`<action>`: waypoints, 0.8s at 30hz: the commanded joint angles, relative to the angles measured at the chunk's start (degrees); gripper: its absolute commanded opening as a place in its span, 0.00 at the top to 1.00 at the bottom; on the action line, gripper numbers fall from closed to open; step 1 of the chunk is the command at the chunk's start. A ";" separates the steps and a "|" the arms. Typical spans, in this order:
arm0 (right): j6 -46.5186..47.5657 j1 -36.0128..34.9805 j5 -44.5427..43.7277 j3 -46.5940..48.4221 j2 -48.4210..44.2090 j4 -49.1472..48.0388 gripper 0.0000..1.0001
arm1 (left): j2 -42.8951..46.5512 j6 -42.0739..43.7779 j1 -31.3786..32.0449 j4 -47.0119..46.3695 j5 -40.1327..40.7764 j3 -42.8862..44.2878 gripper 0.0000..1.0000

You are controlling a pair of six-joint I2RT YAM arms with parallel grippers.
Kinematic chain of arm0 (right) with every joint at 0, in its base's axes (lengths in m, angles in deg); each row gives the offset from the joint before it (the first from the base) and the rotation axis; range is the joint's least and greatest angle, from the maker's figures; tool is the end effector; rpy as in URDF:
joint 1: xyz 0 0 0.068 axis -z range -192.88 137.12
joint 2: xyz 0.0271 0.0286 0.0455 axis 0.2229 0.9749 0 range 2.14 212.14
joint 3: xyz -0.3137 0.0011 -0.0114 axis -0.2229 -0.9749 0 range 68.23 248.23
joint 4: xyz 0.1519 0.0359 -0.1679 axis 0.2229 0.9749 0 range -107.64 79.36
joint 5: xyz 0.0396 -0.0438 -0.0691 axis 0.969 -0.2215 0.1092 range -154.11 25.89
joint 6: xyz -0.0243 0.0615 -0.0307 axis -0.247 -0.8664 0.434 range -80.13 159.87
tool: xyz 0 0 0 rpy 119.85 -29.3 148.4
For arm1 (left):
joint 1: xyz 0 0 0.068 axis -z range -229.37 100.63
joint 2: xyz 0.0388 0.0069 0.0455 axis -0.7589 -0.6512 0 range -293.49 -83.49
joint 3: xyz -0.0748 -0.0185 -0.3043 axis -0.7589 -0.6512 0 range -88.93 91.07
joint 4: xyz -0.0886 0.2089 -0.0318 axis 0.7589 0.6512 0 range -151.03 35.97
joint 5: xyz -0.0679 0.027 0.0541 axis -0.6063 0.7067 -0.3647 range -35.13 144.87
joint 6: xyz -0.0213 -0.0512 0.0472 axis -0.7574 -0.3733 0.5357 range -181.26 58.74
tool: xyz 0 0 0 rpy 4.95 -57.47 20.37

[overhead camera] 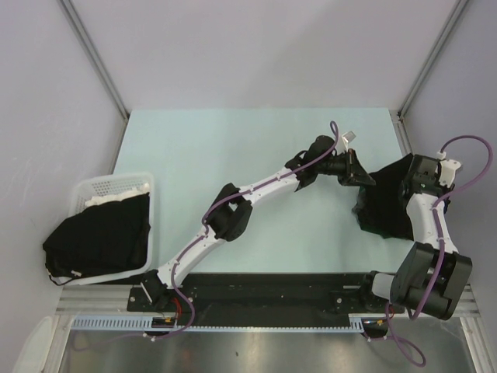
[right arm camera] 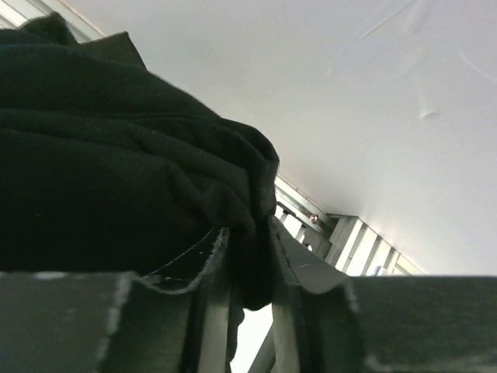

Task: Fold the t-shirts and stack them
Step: Put the neatly folded tshirt into the corner of the board with both arms

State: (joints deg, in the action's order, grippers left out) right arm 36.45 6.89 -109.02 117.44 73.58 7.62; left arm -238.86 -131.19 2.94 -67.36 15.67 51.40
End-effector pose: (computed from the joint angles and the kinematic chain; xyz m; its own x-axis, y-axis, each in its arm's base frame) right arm 0.1916 -0.1142 0.2937 -0.6515 0.2789 -0.7056 0.7286 0.4894 -0.4793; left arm 0.3588 -0.5270 0.2264 -0.9666 0.0605 -0.2492 0.2545 0.1055 -0.9613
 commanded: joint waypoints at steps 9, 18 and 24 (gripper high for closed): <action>-1.94 1.85 -5.19 1.41 1.51 -0.83 0.31 | 2.70 2.08 -2.13 -3.34 -0.61 -2.43 0.76; -3.17 0.71 -7.91 6.50 0.89 3.57 0.27 | 4.28 2.96 -2.83 -4.13 -0.97 -3.75 0.00; -4.31 0.01 -5.21 11.07 1.86 6.03 0.21 | 6.21 4.62 -3.45 -4.66 -0.97 -5.42 0.00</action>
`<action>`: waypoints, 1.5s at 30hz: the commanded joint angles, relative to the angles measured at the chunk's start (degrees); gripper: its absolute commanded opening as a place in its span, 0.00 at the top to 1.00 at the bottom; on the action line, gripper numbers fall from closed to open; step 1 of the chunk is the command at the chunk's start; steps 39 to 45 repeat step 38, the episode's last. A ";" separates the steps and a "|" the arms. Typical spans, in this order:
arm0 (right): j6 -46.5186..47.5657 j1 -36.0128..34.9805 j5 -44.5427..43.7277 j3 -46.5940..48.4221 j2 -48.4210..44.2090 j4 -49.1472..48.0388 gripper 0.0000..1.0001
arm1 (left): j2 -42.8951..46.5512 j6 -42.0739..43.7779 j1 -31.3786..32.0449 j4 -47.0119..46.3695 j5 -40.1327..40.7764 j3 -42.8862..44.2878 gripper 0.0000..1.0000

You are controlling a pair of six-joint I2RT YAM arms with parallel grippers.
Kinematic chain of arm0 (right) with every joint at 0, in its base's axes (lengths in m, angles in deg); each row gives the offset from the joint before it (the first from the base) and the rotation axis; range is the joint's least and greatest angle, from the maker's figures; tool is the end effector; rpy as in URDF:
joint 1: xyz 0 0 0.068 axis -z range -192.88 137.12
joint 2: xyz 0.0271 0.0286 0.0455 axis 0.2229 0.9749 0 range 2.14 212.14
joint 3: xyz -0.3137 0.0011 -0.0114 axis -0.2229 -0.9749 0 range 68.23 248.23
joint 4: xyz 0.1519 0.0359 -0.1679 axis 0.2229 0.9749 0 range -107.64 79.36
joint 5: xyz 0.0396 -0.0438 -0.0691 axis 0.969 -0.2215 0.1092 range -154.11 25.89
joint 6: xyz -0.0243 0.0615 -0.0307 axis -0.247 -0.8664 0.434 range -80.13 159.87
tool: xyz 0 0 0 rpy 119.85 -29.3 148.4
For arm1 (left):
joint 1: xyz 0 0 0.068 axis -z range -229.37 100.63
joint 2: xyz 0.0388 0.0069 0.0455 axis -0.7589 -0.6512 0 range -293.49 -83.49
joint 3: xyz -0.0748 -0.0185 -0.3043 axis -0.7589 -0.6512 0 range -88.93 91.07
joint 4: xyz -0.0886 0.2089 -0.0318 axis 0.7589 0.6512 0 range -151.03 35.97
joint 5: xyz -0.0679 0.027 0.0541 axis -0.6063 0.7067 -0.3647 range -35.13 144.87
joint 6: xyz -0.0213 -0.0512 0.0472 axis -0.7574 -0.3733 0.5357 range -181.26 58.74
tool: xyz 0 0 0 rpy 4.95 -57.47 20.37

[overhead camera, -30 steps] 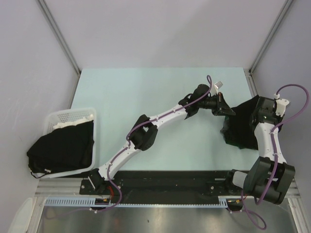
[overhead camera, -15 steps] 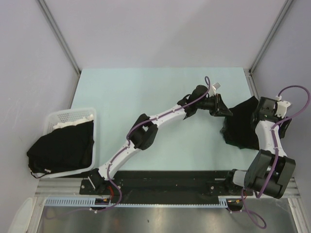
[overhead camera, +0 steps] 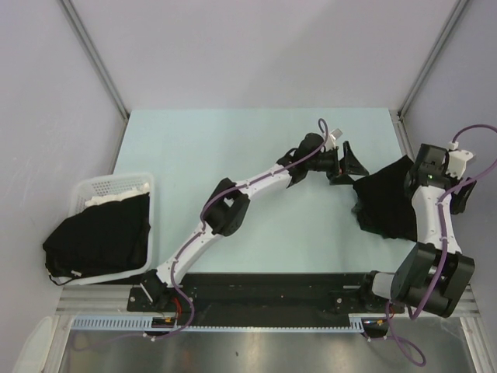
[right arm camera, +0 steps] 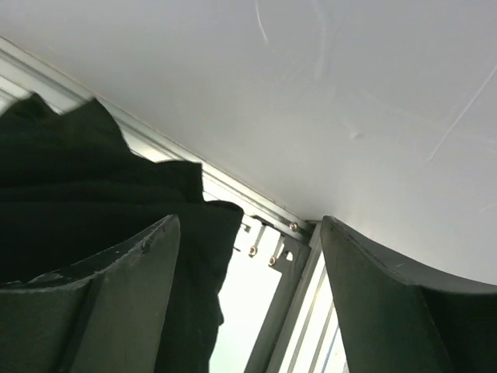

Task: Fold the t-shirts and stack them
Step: Put the neatly folded tshirt into the corner of the board with both arms

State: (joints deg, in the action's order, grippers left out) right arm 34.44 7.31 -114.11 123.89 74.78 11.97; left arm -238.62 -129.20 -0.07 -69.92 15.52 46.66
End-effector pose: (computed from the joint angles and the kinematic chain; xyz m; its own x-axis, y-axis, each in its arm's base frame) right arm 0.1951 -0.1211 0.3198 -0.6111 0.2893 -0.7368 0.7772 0.3960 -0.4890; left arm 0.3848 -0.5062 0.2064 -0.9652 0.0231 -0.2604 0.2610 0.1418 -0.9549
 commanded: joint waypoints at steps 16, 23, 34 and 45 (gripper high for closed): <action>-8.37 -11.30 22.22 26.69 3.20 10.73 0.00 | 18.81 18.63 -6.41 12.39 3.05 -9.29 0.00; -10.39 -20.00 22.40 29.59 7.85 10.30 0.00 | 23.55 25.92 -8.69 22.15 7.00 -10.96 0.00; -9.68 -35.73 15.46 35.21 20.08 8.99 0.00 | 39.79 34.09 -15.89 29.10 10.87 -28.07 0.00; -9.07 -39.16 15.11 38.81 24.03 8.89 0.00 | 45.51 36.82 -18.01 30.33 13.86 -35.29 0.01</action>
